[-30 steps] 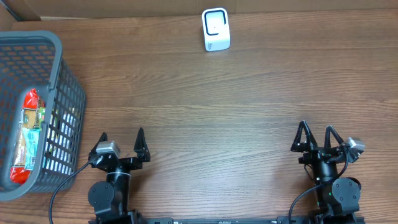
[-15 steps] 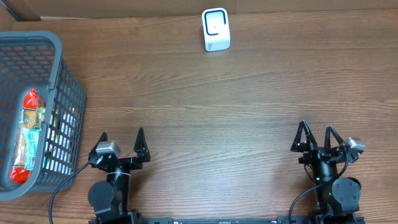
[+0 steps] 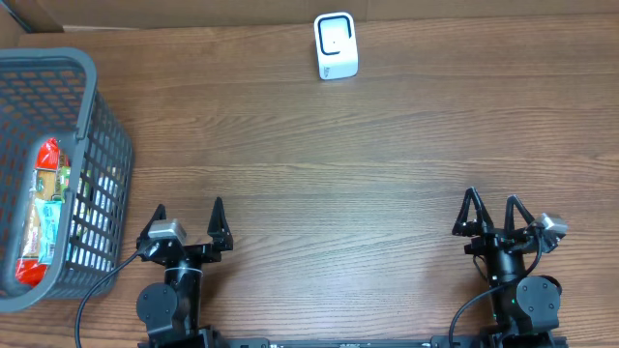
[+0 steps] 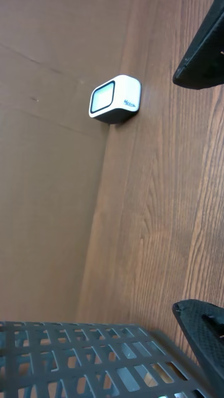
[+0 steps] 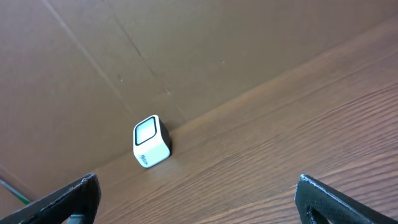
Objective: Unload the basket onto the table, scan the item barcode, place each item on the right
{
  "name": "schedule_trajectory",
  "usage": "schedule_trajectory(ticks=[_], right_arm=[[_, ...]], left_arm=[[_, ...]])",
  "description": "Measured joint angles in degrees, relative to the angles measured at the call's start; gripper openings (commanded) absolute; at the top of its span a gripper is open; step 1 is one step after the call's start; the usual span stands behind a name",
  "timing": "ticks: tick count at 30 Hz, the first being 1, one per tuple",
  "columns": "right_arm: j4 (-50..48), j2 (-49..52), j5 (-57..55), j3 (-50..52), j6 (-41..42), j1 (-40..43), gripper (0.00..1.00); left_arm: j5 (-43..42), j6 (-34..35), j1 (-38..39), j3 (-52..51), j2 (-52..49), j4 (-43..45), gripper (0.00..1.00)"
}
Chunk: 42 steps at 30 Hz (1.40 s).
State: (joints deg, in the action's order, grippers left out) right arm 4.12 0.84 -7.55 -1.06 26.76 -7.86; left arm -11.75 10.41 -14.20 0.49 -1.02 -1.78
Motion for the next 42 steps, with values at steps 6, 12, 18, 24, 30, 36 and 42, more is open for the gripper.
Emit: schedule_trajectory(ticks=[6,12,18,24,30,36,42], right_arm=[[0.0,0.0,0.0,0.0,0.0,0.0,1.00],[0.0,0.0,0.0,0.0,0.0,0.0,1.00],[0.0,0.0,0.0,0.0,0.0,0.0,1.00],[0.0,0.0,0.0,0.0,0.0,0.0,1.00],[0.0,0.0,0.0,0.0,0.0,0.0,1.00],[0.0,0.0,0.0,0.0,0.0,0.0,1.00],[0.0,0.0,0.0,0.0,0.0,0.0,1.00]], left_arm=[[0.0,0.0,0.0,0.0,0.0,0.0,1.00],[0.0,0.0,0.0,0.0,0.0,-0.2,0.99],[0.0,0.0,0.0,0.0,0.0,0.0,0.99],[0.0,0.0,0.0,0.0,0.0,1.0,1.00],[0.0,0.0,0.0,0.0,0.0,1.1,1.00],[-0.2,0.0,0.0,0.0,0.0,1.1,0.99],[-0.2,0.0,0.0,0.0,0.0,1.1,0.99]])
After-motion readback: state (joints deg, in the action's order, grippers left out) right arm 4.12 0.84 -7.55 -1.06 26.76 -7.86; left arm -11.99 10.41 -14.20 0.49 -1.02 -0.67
